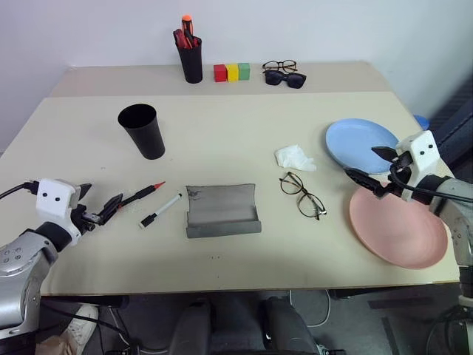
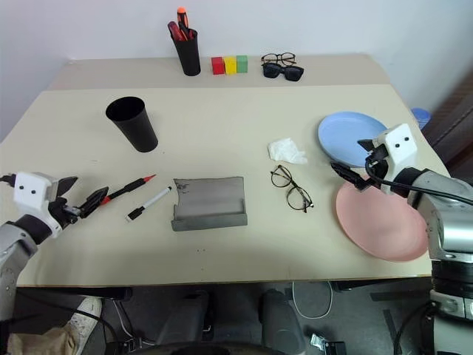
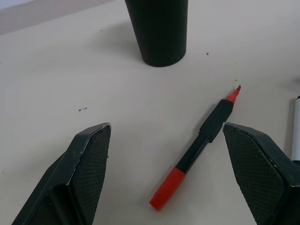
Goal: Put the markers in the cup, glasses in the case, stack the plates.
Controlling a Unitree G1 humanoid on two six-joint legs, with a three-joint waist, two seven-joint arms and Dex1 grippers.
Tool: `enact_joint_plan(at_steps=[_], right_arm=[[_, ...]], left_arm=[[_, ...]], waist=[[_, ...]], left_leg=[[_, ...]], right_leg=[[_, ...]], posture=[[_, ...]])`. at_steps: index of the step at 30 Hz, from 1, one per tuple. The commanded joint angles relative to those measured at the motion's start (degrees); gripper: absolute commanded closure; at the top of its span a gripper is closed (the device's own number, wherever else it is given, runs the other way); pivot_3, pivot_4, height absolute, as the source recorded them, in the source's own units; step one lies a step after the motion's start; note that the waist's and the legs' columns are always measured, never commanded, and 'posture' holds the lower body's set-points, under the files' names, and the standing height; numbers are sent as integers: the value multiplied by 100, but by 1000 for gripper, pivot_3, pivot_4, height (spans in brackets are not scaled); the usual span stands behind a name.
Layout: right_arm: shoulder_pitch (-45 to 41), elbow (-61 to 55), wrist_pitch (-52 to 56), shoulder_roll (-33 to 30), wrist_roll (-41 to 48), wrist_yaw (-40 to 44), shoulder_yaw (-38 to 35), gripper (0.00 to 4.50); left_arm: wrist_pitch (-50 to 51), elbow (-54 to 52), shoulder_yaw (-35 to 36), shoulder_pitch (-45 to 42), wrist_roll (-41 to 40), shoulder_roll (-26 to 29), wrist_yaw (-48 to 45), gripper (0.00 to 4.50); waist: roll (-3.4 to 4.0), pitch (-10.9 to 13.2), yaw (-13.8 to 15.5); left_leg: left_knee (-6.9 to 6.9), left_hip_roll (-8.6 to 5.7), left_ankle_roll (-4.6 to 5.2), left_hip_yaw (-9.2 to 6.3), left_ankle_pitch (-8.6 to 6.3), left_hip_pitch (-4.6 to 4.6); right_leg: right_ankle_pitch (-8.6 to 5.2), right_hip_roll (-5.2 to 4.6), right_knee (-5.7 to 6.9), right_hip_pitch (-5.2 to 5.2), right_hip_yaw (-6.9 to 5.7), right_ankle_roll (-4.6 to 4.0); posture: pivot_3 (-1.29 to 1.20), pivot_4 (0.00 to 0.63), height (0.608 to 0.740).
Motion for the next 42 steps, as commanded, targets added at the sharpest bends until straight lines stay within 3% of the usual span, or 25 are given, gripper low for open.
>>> enact_joint_plan(at_steps=[1, 11, 12, 14, 21, 28, 33, 37, 42], right_arm=[[-153, -61, -94, 45, 14, -45, 16, 0], [-375, -862, 179, 707, 252, -127, 677, 0], [-385, -1062, 251, 852, 302, -154, 834, 0], [-402, -1415, 375, 1125, 376, -173, 1137, 0], [-327, -2408, 777, 2051, 560, -499, 2045, 0], [-82, -2844, 949, 2401, 525, -837, 2463, 0], [-97, -2832, 927, 2459, 505, -898, 2524, 0], [-135, -2756, 876, 2470, 488, -876, 2545, 0], [-274, -2615, 779, 2520, 459, -808, 2607, 0]], left_arm=[[-11, -232, 117, 47, -27, -14, 64, 615], [531, -369, -324, -81, 90, 489, -188, 615], [736, -311, -461, -195, 108, 625, -222, 349], [1026, -178, -750, -527, 152, 836, -275, 14], [1855, 842, -2019, -2265, 465, 1171, -554, 14], [2611, 1941, -2804, -3284, 690, 1271, -1014, 14], [2733, 2209, -2865, -3477, 815, 1244, -1009, 2225], [2836, 2219, -2829, -3436, 891, 1284, -955, 4289], [2436, 2153, -2308, -3237, 1148, 1232, -279, 4450]], waist=[[0, 0, 1], [-1, 0, -1], [-1, 0, -2], [0, 0, -5], [-1, 0, 25], [-7, 1, -25], [-7, 1, -22], [-7, 1, -23], [-7, 0, -49]], left_leg=[[0, 0, 0, 0, 0, 0], [0, 0, 0, -2, 0, -1], [-1, 0, 0, -2, 0, 0], [0, 0, 0, -6, 0, 0], [2, -3, -1, -10, 1, -3], [3, -8, -6, -15, 4, -11], [7, -8, -7, -14, 4, -11], [8, -8, -7, -14, 5, -11], [7, -7, -7, -13, 4, -8]], right_leg=[[0, 0, 0, 0, 0, 0], [0, 1, 1, -1, 0, 0], [0, 1, 1, -1, 0, 0], [0, 7, 7, -1, -1, 0], [0, 7, 12, -6, -4, 0], [-1, 17, 33, -26, -6, -2], [-1, 14, 36, -26, -4, -1], [-1, 14, 36, -26, -4, -1], [-1, 14, 39, -26, -3, -1]], posture=[[0, 150, 740], [0, 150, 740], [0, 150, 740], [0, 150, 740], [0, 150, 740], [0, 150, 740], [0, 150, 740], [0, 150, 740], [0, 150, 740]])
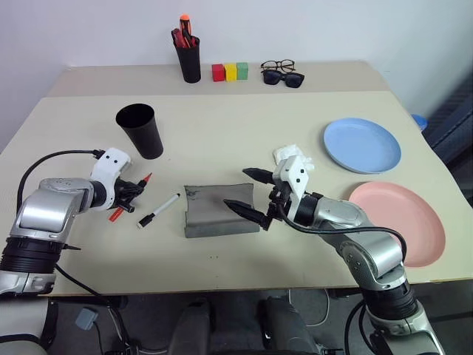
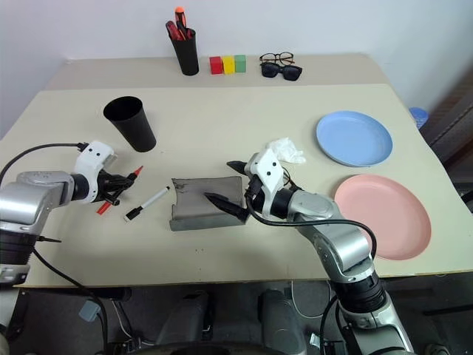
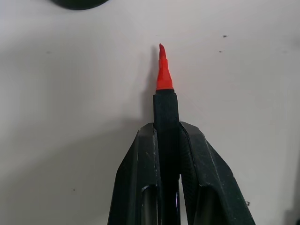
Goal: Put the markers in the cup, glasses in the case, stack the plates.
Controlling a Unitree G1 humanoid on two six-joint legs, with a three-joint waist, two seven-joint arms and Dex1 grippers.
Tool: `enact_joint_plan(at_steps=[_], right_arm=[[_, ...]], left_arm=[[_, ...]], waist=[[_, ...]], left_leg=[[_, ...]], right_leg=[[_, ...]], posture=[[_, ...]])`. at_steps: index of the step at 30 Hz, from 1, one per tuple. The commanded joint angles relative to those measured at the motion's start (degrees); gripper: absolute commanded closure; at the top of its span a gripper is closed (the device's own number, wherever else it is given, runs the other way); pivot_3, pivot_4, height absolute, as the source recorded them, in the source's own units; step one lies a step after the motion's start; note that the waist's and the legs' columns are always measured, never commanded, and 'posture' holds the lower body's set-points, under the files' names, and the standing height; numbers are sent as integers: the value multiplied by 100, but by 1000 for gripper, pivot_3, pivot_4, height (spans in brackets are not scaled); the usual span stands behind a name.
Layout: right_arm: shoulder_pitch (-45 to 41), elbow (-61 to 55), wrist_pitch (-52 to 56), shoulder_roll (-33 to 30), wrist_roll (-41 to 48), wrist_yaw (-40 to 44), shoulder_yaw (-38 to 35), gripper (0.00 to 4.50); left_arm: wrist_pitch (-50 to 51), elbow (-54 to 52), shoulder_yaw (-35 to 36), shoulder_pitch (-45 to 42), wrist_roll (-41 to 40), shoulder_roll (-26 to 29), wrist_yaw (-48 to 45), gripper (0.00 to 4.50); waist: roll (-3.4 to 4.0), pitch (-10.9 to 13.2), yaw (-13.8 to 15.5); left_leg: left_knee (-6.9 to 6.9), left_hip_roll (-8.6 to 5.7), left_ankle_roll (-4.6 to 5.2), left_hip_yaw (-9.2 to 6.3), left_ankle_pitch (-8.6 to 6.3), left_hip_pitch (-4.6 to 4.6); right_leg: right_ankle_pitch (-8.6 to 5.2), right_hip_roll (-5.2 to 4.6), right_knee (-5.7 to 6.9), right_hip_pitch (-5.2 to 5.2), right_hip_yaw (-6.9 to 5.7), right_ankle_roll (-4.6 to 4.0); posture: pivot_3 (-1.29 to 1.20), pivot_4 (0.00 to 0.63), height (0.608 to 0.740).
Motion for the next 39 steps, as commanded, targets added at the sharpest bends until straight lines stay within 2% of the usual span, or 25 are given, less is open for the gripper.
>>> enact_joint_plan(at_steps=[1, 5, 7, 8, 14, 17, 21, 26, 32, 38, 39], right_arm=[[-185, -45, -188, 59, 14, 69, -7, 0], [-291, 79, -248, 73, 15, 118, 13, 0], [-363, 170, -282, 105, 13, 158, 46, 0], [-405, 218, -307, 125, 19, 197, 74, 0], [-880, 657, -548, 504, -54, 198, 162, 0], [-1094, 867, -697, 732, -172, 87, 197, 0], [-1435, 1197, -1023, 1165, -367, -134, 239, 0], [-1586, 1383, -1213, 1381, -529, -260, 217, 0], [-1327, 1114, -1107, 1383, -536, -321, 307, 0], [-1338, 1103, -1066, 1411, -520, -308, 328, 0], [-1352, 1115, -1068, 1415, -520, -306, 329, 0]], left_arm=[[-587, 25, 731, 171, 345, -5, 812, 4450], [-1419, 59, 2486, -34, -37, -724, 2151, 4450], [-2068, -68, 3090, -177, -38, -1029, 2811, 4450], [-2404, -151, 3162, -283, 10, -1148, 3015, 4450], [-3877, 149, 2471, -1274, 409, -1721, 3366, 4450], [-4451, 697, 2111, -1760, 592, -1938, 3386, 4450], [-5621, 2192, 1700, -2216, 955, -2314, 3497, 4450], [-6550, 3326, 1718, -2410, 913, -2446, 3557, 4450], [-7094, 3944, 1672, -2526, 751, -2667, 3428, 4450], [-7280, 4024, 1673, -2510, 771, -2739, 3589, 1628], [-7302, 3980, 1682, -2494, 750, -2753, 3597, 1628]], waist=[[0, 0, -20], [-5, 0, 38], [-21, -5, 54], [-22, -6, 62], [-29, -11, 174], [-30, -11, 158], [-29, -12, 82], [-29, -11, -6], [-29, -11, 55], [-29, -11, 29], [-29, -11, 22]], left_leg=[[0, 1, 0, -1, 0, 0], [4, 5, -1, -7, 0, -8], [13, 5, -1, -9, 0, -17], [15, 4, -1, -9, 0, -19], [36, -13, -2, -14, 1, -22], [46, -16, -2, -11, 1, -23], [49, -14, -2, -5, 1, -24], [47, -11, -2, -5, 1, -26], [49, -13, -1, -5, 1, -31], [52, -14, -1, -5, 0, -31], [52, -13, -1, -5, 0, -31]], right_leg=[[0, 1, 0, 0, 1, 0], [0, -2, 1, -5, -5, 0], [1, -10, 1, -9, -8, 2], [1, -12, 0, -9, -9, 2], [3, -24, 2, 2, -21, 5], [5, -21, 4, 3, -20, 8], [5, -12, 7, 1, -20, 8], [5, -9, 13, -13, -15, 8], [5, -12, 11, -11, -17, 8], [5, -9, 12, -8, -18, 8], [5, -9, 12, -9, -18, 8]], posture=[[0, 150, 740], [0, 150, 740], [0, 150, 740], [0, 150, 740], [0, 150, 740], [0, 150, 740], [0, 150, 740], [0, 150, 740], [0, 150, 740], [0, 150, 740], [0, 150, 740]])
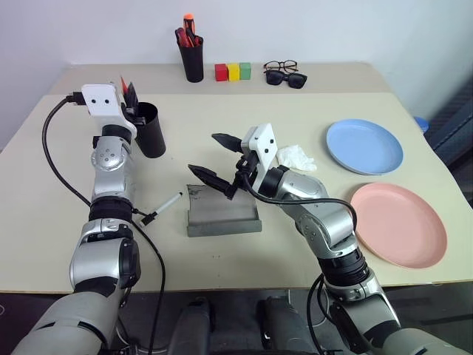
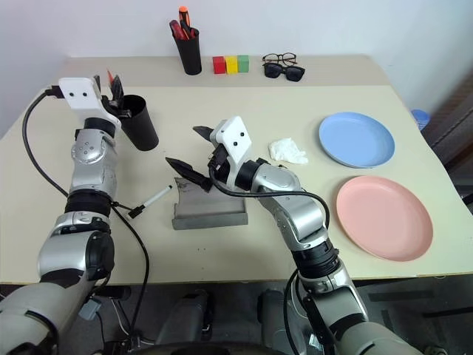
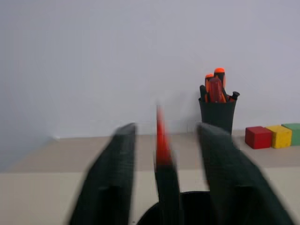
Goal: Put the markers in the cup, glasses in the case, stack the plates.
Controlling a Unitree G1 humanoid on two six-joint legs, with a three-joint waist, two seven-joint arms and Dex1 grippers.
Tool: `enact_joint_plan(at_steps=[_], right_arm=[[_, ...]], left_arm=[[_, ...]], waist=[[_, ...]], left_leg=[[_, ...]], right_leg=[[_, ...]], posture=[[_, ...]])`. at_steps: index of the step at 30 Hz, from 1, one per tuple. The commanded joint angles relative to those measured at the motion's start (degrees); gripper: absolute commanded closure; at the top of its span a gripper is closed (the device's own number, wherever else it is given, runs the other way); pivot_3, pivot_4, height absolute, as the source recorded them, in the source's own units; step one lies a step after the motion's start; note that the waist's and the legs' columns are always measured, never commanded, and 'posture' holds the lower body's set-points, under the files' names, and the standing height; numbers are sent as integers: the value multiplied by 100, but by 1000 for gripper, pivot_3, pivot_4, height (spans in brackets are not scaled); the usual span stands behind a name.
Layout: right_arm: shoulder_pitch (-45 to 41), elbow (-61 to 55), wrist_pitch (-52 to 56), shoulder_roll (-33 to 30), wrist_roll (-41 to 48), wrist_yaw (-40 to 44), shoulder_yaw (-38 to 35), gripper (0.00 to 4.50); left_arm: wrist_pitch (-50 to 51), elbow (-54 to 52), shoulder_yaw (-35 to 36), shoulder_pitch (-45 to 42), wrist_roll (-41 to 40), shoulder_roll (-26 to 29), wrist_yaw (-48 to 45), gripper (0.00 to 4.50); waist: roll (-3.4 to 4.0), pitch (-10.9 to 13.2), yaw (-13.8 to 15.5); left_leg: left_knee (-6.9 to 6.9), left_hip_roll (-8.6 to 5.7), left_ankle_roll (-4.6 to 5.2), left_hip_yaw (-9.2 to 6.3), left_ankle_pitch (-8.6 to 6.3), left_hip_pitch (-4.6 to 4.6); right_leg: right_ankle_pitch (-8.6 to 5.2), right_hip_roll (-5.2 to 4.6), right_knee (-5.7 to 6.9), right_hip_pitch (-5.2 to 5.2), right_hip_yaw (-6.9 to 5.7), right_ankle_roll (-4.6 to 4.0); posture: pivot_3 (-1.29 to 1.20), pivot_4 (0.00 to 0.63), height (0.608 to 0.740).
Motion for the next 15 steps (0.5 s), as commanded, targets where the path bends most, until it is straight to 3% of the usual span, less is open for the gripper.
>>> enact_joint_plan(at_steps=[1, 8, 12, 15], right_arm=[[-101, -242, -33, 67, 32, -6, -9, 0], [-140, -216, -45, 14, 22, 54, -18, 0], [-136, -137, -65, -253, 4, 160, -201, 0], [-132, -54, -110, -505, -18, 240, -333, 0]], left_arm=[[-238, -301, 88, -72, -115, -12, 72, 1628], [431, -2136, 185, 485, -800, 112, -441, 1628], [2228, -4430, 543, 1792, -1891, 953, -1274, 1628], [3894, -5657, 768, 2881, -2564, 1753, -1594, 789]], waist=[[0, 0, -8], [0, 0, -14], [1, 0, -147], [3, 2, -168]], left_leg=[[0, 0, 0, 0, 0, 0], [-1, 2, 0, -4, 0, 0], [-4, 7, 0, -4, 0, 1], [-13, 14, 0, -3, 0, 2]], right_leg=[[0, 0, 0, 0, 1, 0], [0, -2, 0, -1, 3, 0], [0, 0, 2, -3, 6, 0], [-1, -1, 0, -6, 10, -1]], posture=[[0, 150, 740], [0, 150, 740], [0, 150, 740], [0, 150, 740]])
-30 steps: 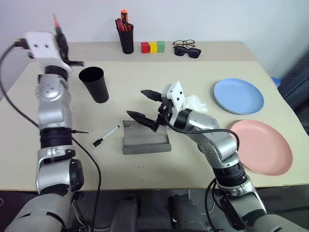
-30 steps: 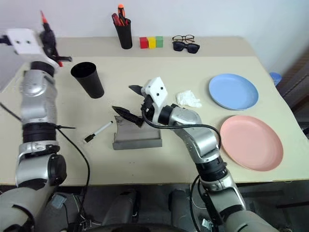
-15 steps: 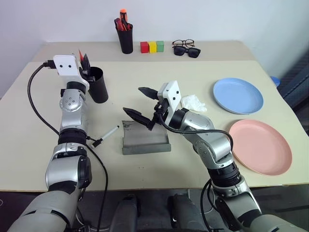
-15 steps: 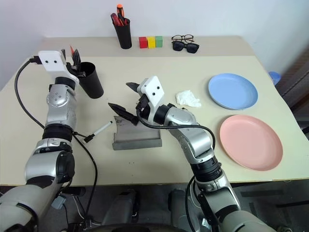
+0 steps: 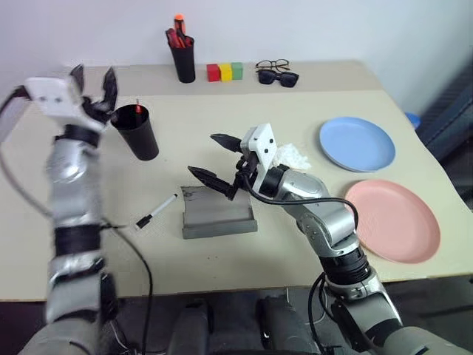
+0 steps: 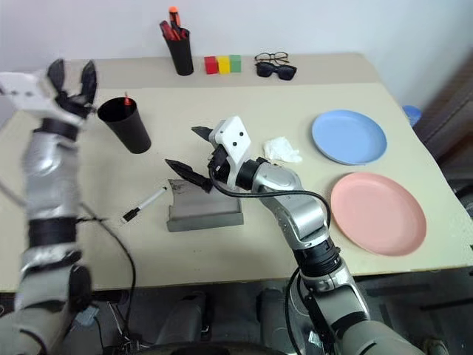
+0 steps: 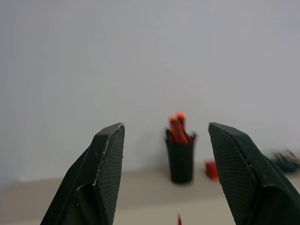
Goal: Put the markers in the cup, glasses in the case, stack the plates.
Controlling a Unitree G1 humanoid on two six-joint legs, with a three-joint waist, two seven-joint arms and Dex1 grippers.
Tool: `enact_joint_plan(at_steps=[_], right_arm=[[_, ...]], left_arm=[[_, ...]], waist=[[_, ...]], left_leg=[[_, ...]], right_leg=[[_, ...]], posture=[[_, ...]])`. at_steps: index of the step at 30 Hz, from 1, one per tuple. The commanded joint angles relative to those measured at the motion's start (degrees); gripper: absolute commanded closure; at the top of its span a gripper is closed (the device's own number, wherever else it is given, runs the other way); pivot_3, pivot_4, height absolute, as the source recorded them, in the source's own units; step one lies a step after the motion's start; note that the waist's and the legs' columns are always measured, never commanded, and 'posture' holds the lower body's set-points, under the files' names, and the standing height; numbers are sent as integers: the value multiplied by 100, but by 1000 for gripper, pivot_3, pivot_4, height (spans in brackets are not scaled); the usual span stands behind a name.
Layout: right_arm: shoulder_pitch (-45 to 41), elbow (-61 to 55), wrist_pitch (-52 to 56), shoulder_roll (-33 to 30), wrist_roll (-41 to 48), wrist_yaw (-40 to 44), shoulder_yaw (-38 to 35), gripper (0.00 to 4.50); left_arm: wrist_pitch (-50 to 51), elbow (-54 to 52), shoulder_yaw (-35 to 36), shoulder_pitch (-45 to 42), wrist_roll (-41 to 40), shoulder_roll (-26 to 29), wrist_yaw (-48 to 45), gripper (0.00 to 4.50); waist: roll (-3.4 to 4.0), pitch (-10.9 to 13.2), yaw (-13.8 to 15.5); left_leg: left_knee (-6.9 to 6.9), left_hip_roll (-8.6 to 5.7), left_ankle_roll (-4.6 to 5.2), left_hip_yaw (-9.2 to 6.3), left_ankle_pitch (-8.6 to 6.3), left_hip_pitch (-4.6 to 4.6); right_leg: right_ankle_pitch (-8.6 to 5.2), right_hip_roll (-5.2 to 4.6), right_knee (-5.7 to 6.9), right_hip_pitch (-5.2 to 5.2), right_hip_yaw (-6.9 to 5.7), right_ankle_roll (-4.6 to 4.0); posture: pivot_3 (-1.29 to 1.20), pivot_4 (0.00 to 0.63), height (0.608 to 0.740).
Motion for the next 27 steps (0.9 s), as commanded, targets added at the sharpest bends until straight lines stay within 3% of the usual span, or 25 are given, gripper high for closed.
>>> enact_joint_plan(at_steps=[1, 2, 5, 8, 17, 21, 27], right_arm=[[-82, -54, -113, -203, 3, 127, -254, 0], [-87, -14, -119, -269, 7, 164, -290, 0], [-103, 90, -143, -361, -12, 236, -331, 0], [-97, 83, -145, -315, -7, 344, -207, 0], [-103, 35, -150, -120, -89, 287, -109, 0], [-46, -59, -120, -147, -105, 249, -118, 0], [24, -209, -56, -148, -79, 171, -103, 0]], left_arm=[[1860, -1406, 278, 939, -661, 849, -392, 202], [2305, -1680, 234, 1300, -675, 1124, -489, 21], [3437, -2380, 14, 2074, -693, 1758, -624, 21], [4107, -2983, -282, 2451, -939, 1994, -896, 21], [5675, -2674, -2038, 1347, -494, 2146, -925, 21], [5786, -2216, -2343, 886, -312, 1849, -937, 1284], [5836, -2036, -2585, 733, -95, 1761, -1104, 4404]], waist=[[3, 2, 15], [3, 2, 21], [6, 4, 50], [7, 5, 59], [8, 5, 35], [8, 6, 35], [9, 6, 36]], left_leg=[[-2, 2, 0, -1, 0, 1], [-3, 2, 0, -2, 0, 3], [-10, -1, 0, -4, 0, 13], [-9, -1, 0, -7, 0, 13], [-16, -2, 0, -3, 0, 14], [-20, -2, -1, -1, 0, 12], [-23, -2, -2, 0, 2, 12]], right_leg=[[-1, 0, 1, 1, 0, -1], [-1, 0, 1, 2, 0, -1], [-1, -2, -5, 18, -3, -2], [-1, -2, -7, 22, -6, -2], [-2, 7, -6, 15, -4, -2], [-2, 8, -7, 11, -2, -3], [-2, 6, -6, 9, 0, -3]], posture=[[0, 150, 740], [0, 150, 740], [0, 150, 740], [0, 150, 740], [0, 150, 740], [0, 150, 740], [0, 150, 740]])
